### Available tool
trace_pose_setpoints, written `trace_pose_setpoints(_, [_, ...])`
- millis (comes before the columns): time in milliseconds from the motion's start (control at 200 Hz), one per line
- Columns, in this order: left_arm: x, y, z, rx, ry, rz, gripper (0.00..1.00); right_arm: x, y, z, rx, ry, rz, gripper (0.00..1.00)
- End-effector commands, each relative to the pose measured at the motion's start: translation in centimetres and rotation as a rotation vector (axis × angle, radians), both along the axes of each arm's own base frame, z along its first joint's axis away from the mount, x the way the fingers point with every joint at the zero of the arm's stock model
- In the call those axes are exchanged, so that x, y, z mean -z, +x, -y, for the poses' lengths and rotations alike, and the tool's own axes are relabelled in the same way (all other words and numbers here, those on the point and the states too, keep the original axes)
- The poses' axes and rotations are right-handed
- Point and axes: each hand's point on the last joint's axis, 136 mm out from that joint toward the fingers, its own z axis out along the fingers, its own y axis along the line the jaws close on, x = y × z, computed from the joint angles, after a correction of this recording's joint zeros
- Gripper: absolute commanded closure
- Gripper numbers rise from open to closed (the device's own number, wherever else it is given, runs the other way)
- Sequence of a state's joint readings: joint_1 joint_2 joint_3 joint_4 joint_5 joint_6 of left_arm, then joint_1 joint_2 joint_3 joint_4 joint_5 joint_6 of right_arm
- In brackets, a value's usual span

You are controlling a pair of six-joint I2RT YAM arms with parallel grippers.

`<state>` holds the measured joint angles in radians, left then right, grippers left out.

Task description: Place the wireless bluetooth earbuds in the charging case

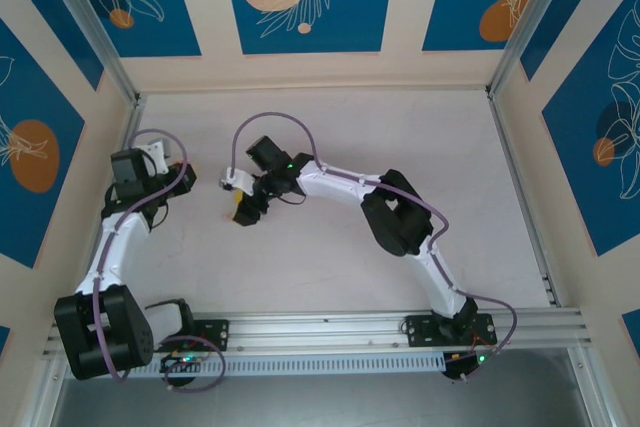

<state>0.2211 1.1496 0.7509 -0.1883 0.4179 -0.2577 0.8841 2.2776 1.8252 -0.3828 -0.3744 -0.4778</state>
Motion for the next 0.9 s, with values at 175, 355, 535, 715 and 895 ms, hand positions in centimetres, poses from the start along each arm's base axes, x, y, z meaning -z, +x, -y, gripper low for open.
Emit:
trace_pose_setpoints(175, [-0.8, 0.6, -0.3, -0.007, -0.053, 0.025, 0.91, 2.5, -0.8, -0.1, -0.433, 0.06, 0.241, 0.42])
trace_pose_setpoints(355, [-0.8, 0.7, -0.2, -0.004, -0.058, 0.029, 0.91, 3.4, -0.2, -1.2, -0.464, 0.064, 0.271, 0.46])
trace_pose_setpoints(535, [-0.8, 0.7, -0.2, 0.0, -0.063, 0.03, 0.91, 4.1, 0.0, -2.0, -0.47, 0.056, 0.249, 0.48])
trace_pose_setpoints(715, [-0.8, 0.7, -0.2, -0.001, -0.058, 0.033, 0.91, 4.8, 0.3, -2.7, -0.461, 0.058, 0.227, 0.51])
trace_pose_setpoints(895, [-0.8, 0.8, -0.2, 0.001, -0.057, 0.033, 0.91, 5.3, 0.7, -3.3, -0.459, 0.056, 0.238, 0.55])
